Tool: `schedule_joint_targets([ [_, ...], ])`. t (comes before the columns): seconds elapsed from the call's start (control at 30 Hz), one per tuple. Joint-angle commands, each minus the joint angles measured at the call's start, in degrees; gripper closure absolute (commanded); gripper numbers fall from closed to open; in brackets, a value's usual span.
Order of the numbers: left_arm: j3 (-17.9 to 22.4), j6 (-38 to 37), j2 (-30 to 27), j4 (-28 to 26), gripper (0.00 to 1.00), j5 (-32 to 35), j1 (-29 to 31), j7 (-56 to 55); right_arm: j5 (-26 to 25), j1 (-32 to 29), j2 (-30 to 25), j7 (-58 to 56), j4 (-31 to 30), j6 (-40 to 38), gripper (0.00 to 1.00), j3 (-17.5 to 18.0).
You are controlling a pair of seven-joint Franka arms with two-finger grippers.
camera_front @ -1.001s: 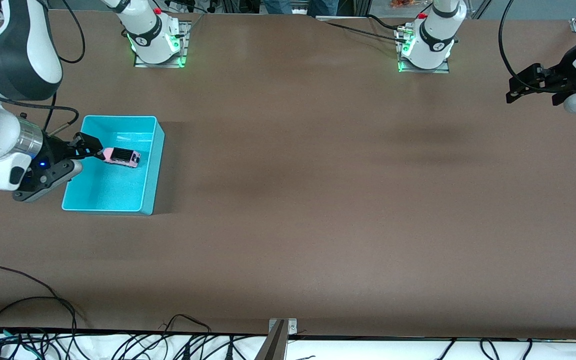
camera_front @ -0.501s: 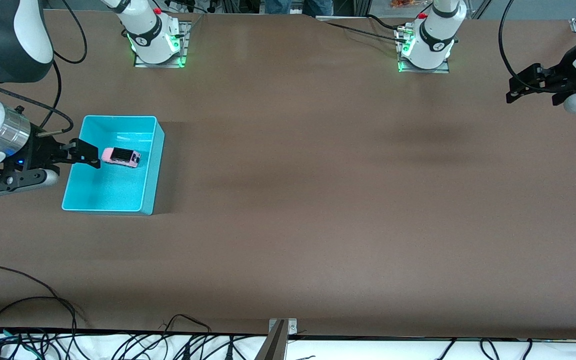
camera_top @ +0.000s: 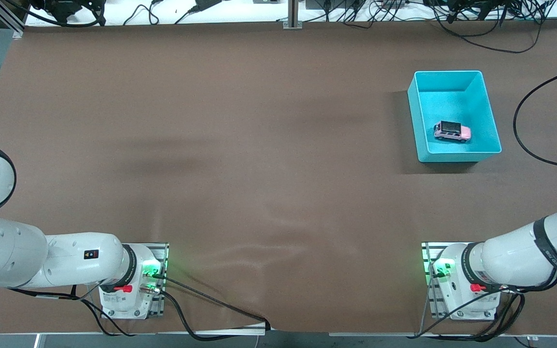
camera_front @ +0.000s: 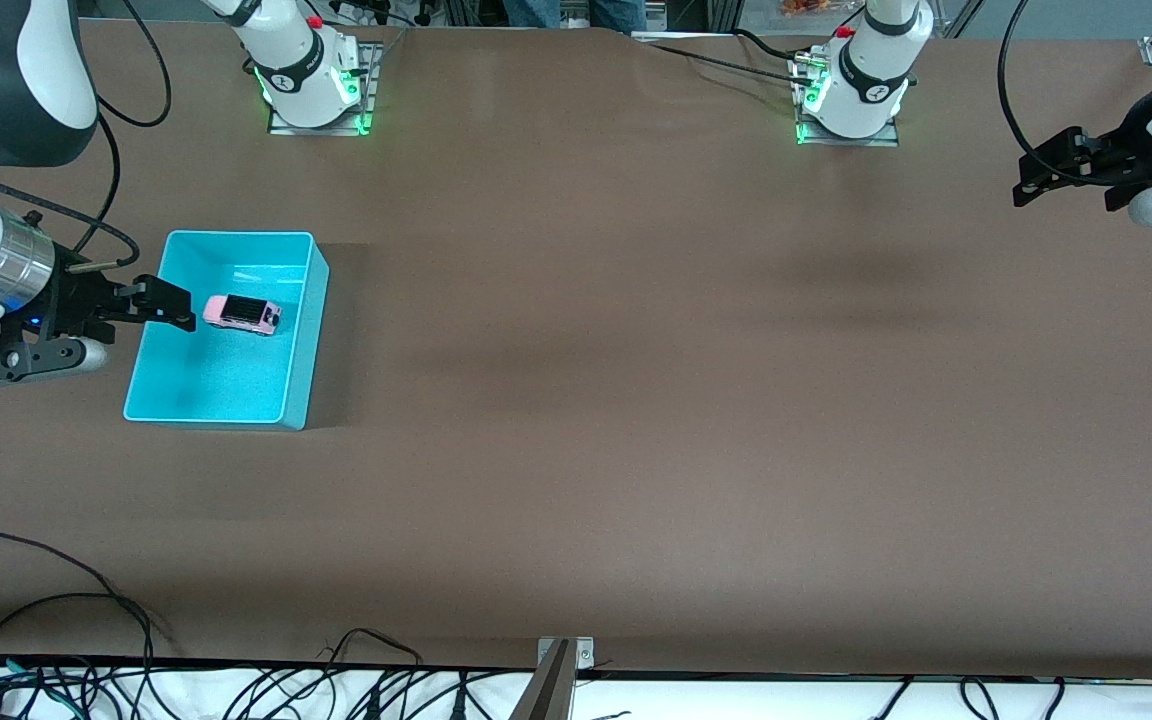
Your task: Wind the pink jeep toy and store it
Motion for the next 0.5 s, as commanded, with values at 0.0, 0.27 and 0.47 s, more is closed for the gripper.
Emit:
schedule_joint_targets([
  [0.0, 0.3, -0.1, -0.6, -0.4, 0.00, -1.6, 0.3, 1.1, -0.1, -0.1, 0.0, 4.3, 1.5, -1.6, 0.00, 0.0],
  [0.27, 0.3, -0.1, -0.6, -0.4, 0.00, -1.6, 0.3, 1.0, -2.8, -0.1, -1.2, 8.4, 1.5, -1.6, 0.00, 0.1],
  [0.47, 0.3, -0.1, -0.6, -0.4, 0.00, -1.6, 0.3, 1.1, -2.4, -0.4, -2.1, 8.0, 1.3, -1.8, 0.00, -0.4],
])
